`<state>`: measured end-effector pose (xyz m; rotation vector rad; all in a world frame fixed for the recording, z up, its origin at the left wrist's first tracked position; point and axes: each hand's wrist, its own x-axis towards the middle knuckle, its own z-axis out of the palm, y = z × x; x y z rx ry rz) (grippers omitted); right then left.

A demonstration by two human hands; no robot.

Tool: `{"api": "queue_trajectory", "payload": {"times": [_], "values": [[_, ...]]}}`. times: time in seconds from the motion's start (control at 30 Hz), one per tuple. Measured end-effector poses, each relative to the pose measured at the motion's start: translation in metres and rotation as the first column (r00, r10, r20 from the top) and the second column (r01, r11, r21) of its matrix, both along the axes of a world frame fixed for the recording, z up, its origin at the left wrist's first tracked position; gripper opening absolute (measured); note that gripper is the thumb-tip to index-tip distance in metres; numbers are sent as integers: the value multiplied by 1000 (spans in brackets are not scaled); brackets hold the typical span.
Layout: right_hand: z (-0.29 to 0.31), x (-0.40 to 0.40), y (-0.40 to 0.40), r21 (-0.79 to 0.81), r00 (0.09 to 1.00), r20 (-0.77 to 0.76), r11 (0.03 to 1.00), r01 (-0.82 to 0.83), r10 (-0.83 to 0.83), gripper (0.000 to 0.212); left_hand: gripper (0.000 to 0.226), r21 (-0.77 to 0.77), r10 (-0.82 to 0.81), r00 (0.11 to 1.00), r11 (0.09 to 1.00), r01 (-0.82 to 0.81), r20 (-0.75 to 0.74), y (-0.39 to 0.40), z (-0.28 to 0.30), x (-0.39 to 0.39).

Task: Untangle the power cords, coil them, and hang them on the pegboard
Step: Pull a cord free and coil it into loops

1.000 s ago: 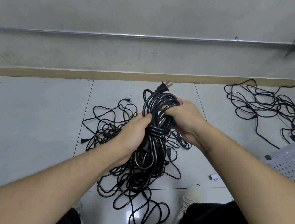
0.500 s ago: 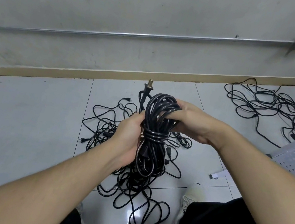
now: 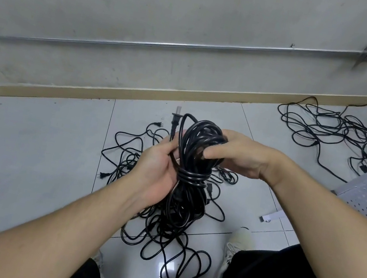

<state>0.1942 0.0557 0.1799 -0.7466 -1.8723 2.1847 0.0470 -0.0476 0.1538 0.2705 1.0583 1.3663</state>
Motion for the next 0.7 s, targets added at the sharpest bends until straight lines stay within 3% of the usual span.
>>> {"api": "queue_trajectory", "payload": {"times": [0.07, 0.17, 0.33, 0.47, 0.57, 0.7], "values": [[5, -6, -2, 94, 988, -13, 984, 154, -154, 6, 36, 17, 24, 997, 1000, -25, 73, 2, 4, -5], [4, -12, 0, 105, 948, -38, 942, 319, -316, 37, 47, -52, -21, 1000, 998, 22, 21, 6, 10, -7], [7, -22, -11, 131, 947, 49, 942, 310, -319, 20, 59, -209, -218, 961, 961, 181, -171, 3, 3, -7], [10, -28, -15, 127, 924, 54, 920, 371, -379, 14, 45, -250, -419, 851, 902, 351, -318, -2, 3, -8], [8, -31, -14, 100, 924, 74, 924, 368, -376, 18, 37, -237, -374, 876, 920, 311, -304, -2, 3, -7], [1, -34, -14, 160, 925, 149, 932, 326, -349, 28, 45, -236, -267, 893, 953, 189, -363, -2, -3, -6]]}}
